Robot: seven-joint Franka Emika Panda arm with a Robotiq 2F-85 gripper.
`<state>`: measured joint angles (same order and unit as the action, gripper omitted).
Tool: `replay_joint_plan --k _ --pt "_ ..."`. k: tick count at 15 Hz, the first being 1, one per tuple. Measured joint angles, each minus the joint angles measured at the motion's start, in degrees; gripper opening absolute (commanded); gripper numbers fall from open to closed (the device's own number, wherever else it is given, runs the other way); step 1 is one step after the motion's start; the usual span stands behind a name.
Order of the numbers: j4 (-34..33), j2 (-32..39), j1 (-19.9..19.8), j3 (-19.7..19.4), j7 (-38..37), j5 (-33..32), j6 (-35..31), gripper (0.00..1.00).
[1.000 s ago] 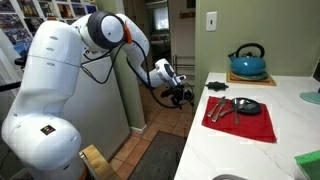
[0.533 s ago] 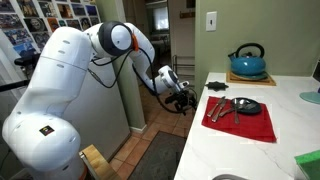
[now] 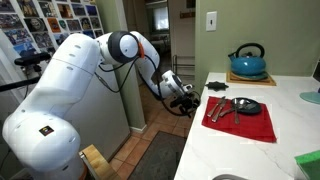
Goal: Open the left drawer of the cabinet
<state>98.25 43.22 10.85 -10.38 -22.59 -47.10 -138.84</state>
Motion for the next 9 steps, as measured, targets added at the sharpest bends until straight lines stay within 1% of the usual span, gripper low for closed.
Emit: replay_joint_plan --k 2,4,7,8,9 --pt "-1.1 1.2 -0.2 0.0 0.1 -0.1 -0.8 0.43" --pt "-2.1 1.9 -0.4 -0.3 0.3 -0.3 -0.9 0.30" --pt "-2.9 2.0 -1.1 -0.3 1.3 -0.3 -0.9 0.07" --pt "-3.1 2.0 -1.3 -0.3 1.8 -0.3 -0.9 0.02" --pt "-3.2 1.9 -1.5 -0.3 2.3 -0.2 -0.9 0.00"
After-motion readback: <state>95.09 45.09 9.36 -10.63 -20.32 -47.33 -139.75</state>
